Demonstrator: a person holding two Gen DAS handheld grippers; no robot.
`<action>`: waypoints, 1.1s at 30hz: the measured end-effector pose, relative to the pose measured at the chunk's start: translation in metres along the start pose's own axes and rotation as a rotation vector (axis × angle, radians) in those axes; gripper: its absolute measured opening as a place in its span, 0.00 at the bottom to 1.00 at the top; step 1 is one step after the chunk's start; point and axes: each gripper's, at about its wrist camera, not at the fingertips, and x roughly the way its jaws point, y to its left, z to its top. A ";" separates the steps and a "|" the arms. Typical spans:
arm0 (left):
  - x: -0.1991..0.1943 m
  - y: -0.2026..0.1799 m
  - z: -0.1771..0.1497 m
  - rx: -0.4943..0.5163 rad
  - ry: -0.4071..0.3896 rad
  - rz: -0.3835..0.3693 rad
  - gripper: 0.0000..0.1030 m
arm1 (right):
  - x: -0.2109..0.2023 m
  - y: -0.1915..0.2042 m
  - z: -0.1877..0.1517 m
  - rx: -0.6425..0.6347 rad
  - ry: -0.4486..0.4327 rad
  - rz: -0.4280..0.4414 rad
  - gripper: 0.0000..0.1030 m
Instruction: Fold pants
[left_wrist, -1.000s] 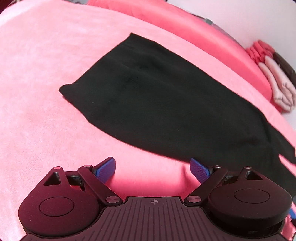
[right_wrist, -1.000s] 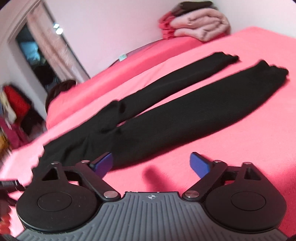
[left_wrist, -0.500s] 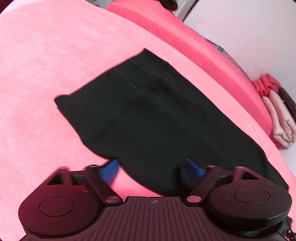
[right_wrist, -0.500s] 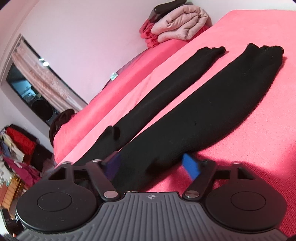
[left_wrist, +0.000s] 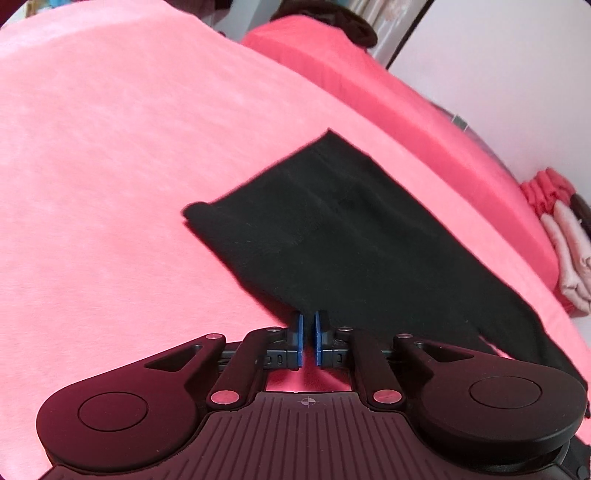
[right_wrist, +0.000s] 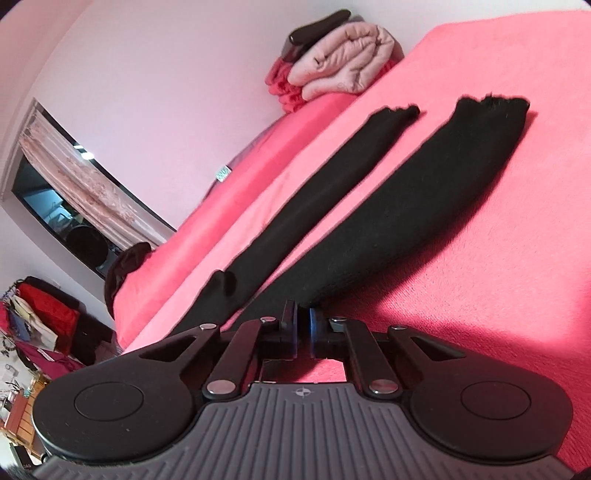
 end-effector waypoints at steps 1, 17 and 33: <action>-0.005 0.002 0.001 0.001 -0.012 0.007 0.49 | -0.002 -0.001 -0.001 -0.003 0.005 -0.001 0.08; 0.034 -0.004 0.017 0.011 0.061 -0.005 1.00 | -0.032 -0.021 0.040 -0.006 -0.192 -0.249 0.60; 0.033 -0.002 0.002 0.083 0.070 0.040 1.00 | -0.022 -0.058 0.067 -0.094 -0.273 -0.474 0.08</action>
